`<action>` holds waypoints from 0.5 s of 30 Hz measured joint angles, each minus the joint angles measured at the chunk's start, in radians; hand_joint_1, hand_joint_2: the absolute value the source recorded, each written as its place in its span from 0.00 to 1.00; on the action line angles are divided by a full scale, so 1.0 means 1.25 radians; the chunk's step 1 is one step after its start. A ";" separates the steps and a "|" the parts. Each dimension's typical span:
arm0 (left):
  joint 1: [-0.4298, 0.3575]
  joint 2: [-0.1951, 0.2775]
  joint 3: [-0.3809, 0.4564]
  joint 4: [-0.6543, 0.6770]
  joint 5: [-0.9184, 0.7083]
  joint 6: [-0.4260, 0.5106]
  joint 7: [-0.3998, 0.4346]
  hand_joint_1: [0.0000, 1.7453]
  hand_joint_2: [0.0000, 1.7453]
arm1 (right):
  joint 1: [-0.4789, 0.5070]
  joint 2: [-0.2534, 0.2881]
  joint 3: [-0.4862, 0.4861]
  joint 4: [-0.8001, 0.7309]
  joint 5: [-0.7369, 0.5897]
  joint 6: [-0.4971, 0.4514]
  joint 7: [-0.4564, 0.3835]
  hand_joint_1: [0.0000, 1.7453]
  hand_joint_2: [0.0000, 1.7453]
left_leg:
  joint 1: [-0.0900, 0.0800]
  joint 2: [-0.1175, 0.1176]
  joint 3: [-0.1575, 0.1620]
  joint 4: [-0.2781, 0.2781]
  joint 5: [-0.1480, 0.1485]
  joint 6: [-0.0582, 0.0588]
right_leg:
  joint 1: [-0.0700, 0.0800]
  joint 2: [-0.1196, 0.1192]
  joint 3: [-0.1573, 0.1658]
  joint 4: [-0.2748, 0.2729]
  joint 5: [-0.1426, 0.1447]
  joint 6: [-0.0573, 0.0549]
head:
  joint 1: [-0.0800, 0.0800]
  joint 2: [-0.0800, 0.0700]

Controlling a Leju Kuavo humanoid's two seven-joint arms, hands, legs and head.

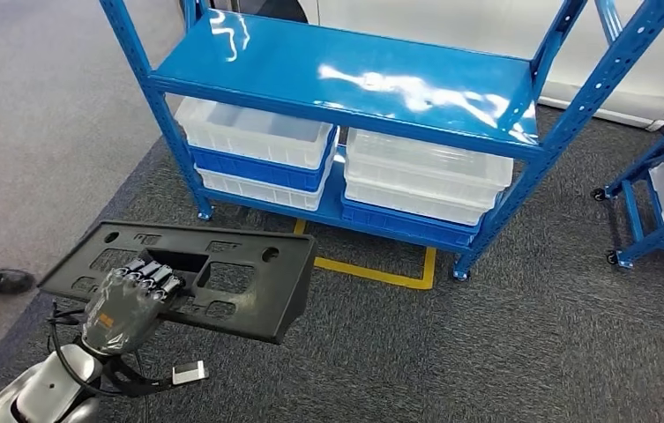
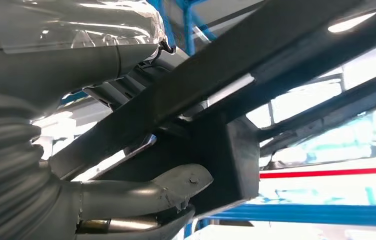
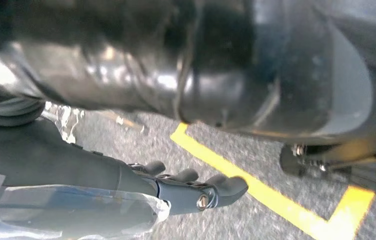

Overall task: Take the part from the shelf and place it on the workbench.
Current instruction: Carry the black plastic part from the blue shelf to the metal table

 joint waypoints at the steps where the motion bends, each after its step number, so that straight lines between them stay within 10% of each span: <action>1: 0.001 0.001 0.000 0.000 0.001 0.000 0.000 1.00 1.00 | -0.001 0.001 0.000 0.000 0.000 0.000 -0.001 0.00 0.00 | 0.000 -0.004 -0.001 -0.002 0.002 -0.003 | -0.003 -0.009 0.006 -0.014 0.004 -0.001 | 0.000 0.000; 8: -0.008 0.005 0.002 0.001 0.008 -0.008 0.001 1.00 1.00 | -0.001 0.003 0.001 0.002 -0.004 0.001 -0.003 0.00 0.00 | 0.004 0.064 -0.077 0.180 -0.096 -0.037 | -0.020 -0.089 0.013 -0.055 0.016 0.010 | -0.002 0.000; 12: -0.020 0.003 0.002 0.006 0.009 -0.023 0.000 1.00 1.00 | -0.002 0.003 0.001 0.004 -0.013 0.001 -0.002 0.00 0.00 | 0.010 0.096 0.013 0.032 -0.032 -0.048 | -0.028 -0.125 -0.006 -0.019 0.002 0.033 | -0.002 0.000; 15: -0.029 -0.001 0.001 0.009 0.009 -0.028 0.000 1.00 1.00 | -0.003 0.001 0.001 0.005 -0.016 0.001 -0.002 0.00 0.00 | 0.004 0.097 0.023 0.003 -0.023 -0.027 | -0.024 -0.141 -0.011 -0.007 0.000 0.051 | -0.001 0.000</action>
